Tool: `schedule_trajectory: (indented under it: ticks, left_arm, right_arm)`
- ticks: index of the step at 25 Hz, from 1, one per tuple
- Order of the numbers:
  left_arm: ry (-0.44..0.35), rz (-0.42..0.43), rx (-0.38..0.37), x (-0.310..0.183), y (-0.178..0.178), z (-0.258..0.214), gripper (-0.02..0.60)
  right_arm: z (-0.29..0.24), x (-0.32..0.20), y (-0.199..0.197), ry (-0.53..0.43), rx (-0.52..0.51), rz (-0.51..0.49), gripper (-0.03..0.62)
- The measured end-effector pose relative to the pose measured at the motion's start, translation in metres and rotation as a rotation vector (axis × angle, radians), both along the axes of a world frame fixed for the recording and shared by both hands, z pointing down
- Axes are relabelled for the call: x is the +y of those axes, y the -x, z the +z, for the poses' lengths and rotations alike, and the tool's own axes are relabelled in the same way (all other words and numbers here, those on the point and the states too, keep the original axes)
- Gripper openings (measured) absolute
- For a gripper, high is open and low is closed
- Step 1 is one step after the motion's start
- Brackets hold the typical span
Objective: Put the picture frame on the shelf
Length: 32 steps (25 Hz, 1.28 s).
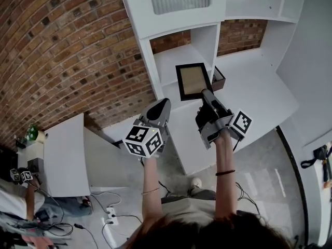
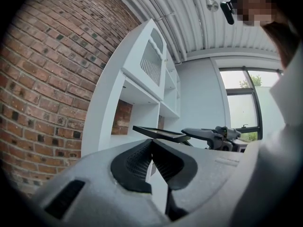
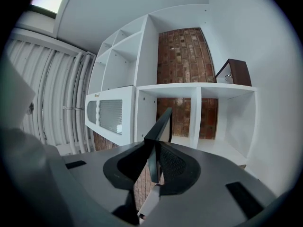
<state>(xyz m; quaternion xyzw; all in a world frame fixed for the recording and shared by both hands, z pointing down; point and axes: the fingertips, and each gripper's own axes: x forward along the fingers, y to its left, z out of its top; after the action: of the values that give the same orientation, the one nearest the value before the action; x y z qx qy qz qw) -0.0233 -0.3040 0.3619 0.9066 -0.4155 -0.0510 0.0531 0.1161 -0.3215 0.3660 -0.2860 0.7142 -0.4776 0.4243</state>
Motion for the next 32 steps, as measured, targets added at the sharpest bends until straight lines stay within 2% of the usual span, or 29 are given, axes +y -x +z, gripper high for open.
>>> schedule_trajectory:
  ticks: [18, 25, 32]
  left_arm:
    - [-0.012, -0.105, 0.02, -0.024, -0.014, 0.002, 0.011]
    - [-0.001, -0.116, 0.018, -0.03, -0.007, 0.006, 0.011]
    - [0.024, -0.091, 0.006, -0.04, -0.009, 0.011, 0.011]
  right_arm:
    - [0.005, -0.041, -0.006, 0.009, 0.027, -0.104, 0.074]
    - [0.007, -0.05, 0.004, 0.019, 0.024, -0.118, 0.074]
    - [0.009, -0.066, 0.007, 0.04, 0.019, -0.101, 0.074]
